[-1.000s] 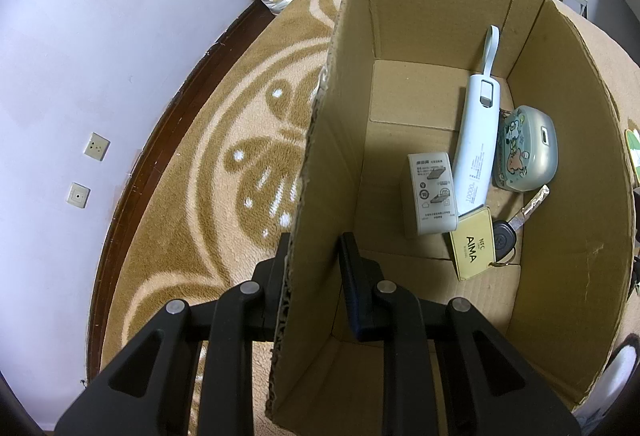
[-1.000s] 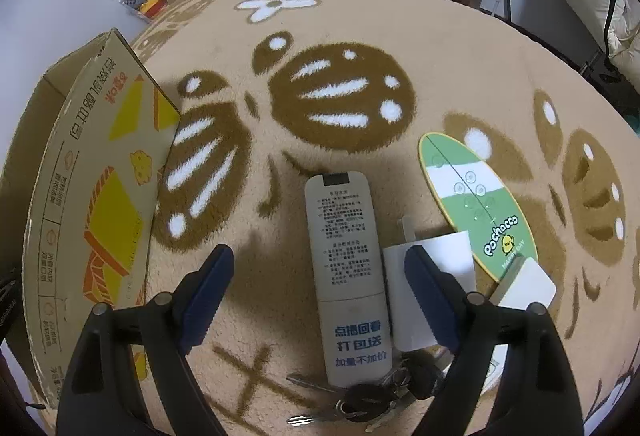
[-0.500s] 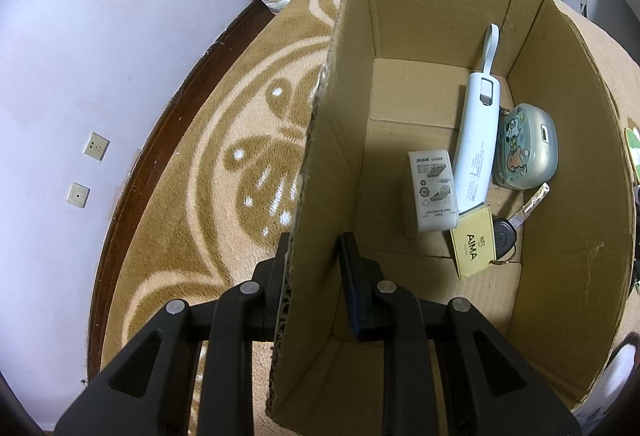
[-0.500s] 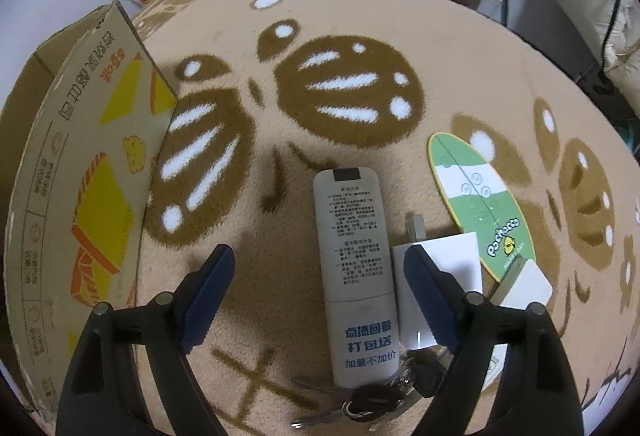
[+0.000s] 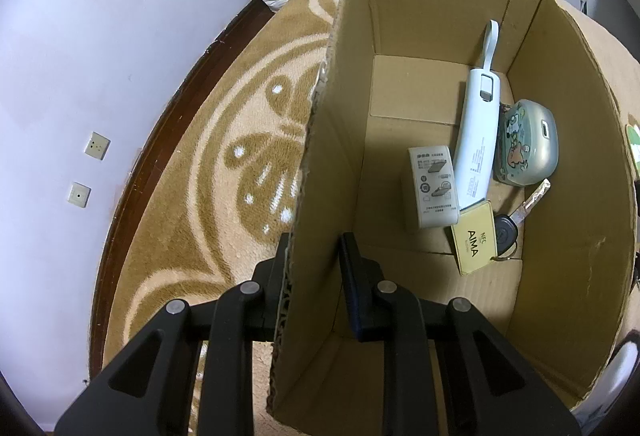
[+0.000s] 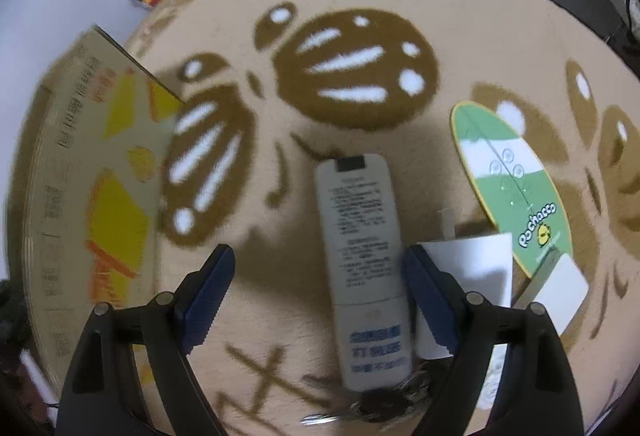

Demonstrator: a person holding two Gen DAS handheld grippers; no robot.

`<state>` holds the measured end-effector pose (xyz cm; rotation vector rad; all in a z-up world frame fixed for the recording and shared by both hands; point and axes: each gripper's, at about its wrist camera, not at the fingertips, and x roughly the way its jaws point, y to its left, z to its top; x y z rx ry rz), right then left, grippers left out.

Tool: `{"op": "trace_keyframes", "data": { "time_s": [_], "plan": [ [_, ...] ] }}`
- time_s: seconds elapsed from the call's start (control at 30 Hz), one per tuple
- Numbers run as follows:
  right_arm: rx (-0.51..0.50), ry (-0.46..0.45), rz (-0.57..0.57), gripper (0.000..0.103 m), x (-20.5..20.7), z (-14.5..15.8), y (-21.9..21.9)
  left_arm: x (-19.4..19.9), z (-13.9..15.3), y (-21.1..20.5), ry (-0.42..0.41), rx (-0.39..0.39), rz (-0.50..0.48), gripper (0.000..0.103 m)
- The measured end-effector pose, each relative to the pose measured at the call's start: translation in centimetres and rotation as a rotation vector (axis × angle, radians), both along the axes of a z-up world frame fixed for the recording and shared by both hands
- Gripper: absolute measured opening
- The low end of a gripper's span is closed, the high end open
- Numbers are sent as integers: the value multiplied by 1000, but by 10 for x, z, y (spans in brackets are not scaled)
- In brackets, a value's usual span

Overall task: Organize rigid objects
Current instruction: 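Lower the right gripper onto the white remote with blue text, then grasp the white remote with the right gripper and lift it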

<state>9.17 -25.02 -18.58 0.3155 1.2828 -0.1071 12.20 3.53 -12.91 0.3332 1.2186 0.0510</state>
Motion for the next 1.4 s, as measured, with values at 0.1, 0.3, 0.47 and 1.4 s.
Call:
{"op": "trace_keyframes", "data": {
  "time_s": [0.1,0.3,0.47,1.4],
  "plan": [
    [-14,4,9,90,1,-2,4,0,0,1,1,-6,5,22],
    [-138,29,5,55,2,-7,11,0,0,2,2,-6,4,22],
    [-110,38,-18,55,2,-15,6,1,0,2,3,-5,4,22],
    [-166,-308,-80,44,-6,49,21,3,0,4,11,-13,7,21]
  ]
}}
